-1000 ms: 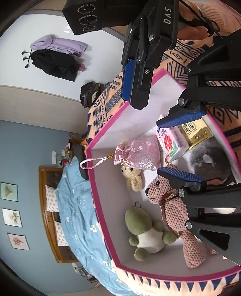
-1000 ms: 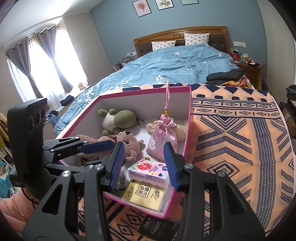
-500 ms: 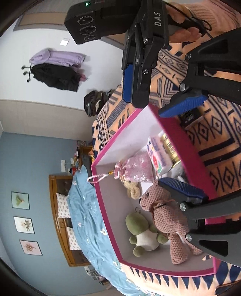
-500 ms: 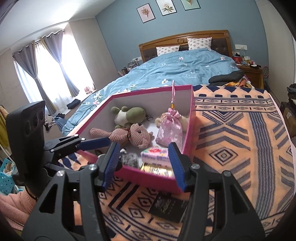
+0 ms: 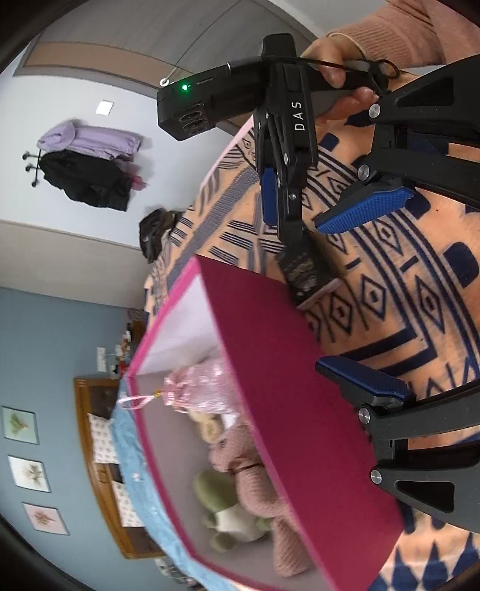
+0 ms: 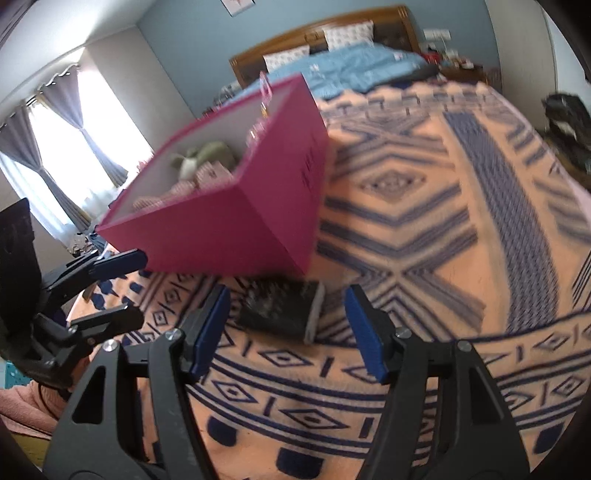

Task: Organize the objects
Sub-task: 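Raise the right tool and move it to the black tissue pack, then grasp the black 'Face' tissue pack with the right tool and lift it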

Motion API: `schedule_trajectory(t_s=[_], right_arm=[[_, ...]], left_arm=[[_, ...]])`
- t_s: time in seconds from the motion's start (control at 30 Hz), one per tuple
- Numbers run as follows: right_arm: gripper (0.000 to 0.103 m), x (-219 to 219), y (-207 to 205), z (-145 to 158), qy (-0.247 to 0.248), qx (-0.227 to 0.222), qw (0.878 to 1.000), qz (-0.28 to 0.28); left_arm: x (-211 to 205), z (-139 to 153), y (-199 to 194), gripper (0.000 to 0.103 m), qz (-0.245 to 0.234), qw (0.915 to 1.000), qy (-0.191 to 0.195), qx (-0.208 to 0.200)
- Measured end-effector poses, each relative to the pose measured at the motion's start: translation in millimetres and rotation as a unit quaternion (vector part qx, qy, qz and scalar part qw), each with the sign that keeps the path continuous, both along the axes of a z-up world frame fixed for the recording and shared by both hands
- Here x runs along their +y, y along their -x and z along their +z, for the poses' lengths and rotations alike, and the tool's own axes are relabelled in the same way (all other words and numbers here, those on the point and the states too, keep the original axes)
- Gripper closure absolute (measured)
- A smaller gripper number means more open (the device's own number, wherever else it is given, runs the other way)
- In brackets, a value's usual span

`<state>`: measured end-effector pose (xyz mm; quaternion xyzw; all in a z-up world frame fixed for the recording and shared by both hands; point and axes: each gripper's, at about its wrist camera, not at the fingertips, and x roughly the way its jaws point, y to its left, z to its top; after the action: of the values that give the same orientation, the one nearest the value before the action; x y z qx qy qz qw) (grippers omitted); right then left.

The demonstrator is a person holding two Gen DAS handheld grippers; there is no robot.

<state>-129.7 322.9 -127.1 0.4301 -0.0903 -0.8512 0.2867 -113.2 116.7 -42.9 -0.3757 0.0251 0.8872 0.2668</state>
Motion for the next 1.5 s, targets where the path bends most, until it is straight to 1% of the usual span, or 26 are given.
schedule_trajectory(t_s=[0.13,0.27,0.33,0.4,0.47,0.53,0.6,0.63,0.73,0.83,0.9,1.07,1.23,1.37,1.5], right_arm=[[0.037,-9,4,-12,-0.004,-0.013,1.000,0.009],[0.037,-11,8,-18,0.000,-0.017,1.000,0.005],[0.041,-12,10,-19,0.002,-0.021,1.000,0.006],[0.050,-15,11,-20,0.003,-0.025,1.000,0.011],[0.051,-19,10,-21,-0.004,-0.027,0.999,0.016],[0.054,-23,7,-21,-0.009,-0.024,0.999,0.025],[0.060,-27,4,-21,-0.013,-0.024,0.999,0.037],[0.061,-29,3,-21,-0.013,-0.023,0.999,0.041],[0.061,-33,1,-21,-0.013,-0.023,0.998,0.050],[0.061,-33,0,-21,-0.002,-0.027,0.998,0.058],[0.061,-35,-1,-21,0.003,-0.030,0.997,0.065],[0.061,-42,-3,-21,0.001,-0.029,0.997,0.078],[0.061,-40,1,-27,0.004,-0.041,0.997,0.068],[0.061,-39,1,-26,0.009,-0.041,0.997,0.067],[0.061,-34,4,-25,0.019,-0.047,0.997,0.053]], left_arm=[[5,-13,2,0.036,-0.001,0.9998,0.008,-0.019],[6,-23,7,0.040,-0.001,0.9990,0.003,-0.044],[6,-27,6,0.042,0.001,0.9987,0.003,-0.052],[5,-31,7,0.046,0.004,0.9982,0.001,-0.060],[3,-34,7,0.048,0.005,0.9978,-0.003,-0.067],[2,-37,7,0.051,0.006,0.9974,-0.004,-0.071],[1,-39,7,0.055,0.006,0.9970,-0.006,-0.077],[0,-40,7,0.056,0.007,0.9968,-0.006,-0.079],[0,-42,10,0.058,0.008,0.9964,-0.006,-0.084],[1,-44,12,0.063,0.012,0.9960,0.002,-0.089],[0,-46,13,0.066,0.012,0.9958,-0.001,-0.091],[-2,-49,17,0.066,0.019,0.9948,-0.003,-0.100],[0,-52,23,0.066,0.026,0.9940,0.001,-0.106],[3,-52,23,0.067,0.023,0.9941,-0.001,-0.106],[2,-50,24,0.067,0.024,0.9940,-0.008,-0.106]])
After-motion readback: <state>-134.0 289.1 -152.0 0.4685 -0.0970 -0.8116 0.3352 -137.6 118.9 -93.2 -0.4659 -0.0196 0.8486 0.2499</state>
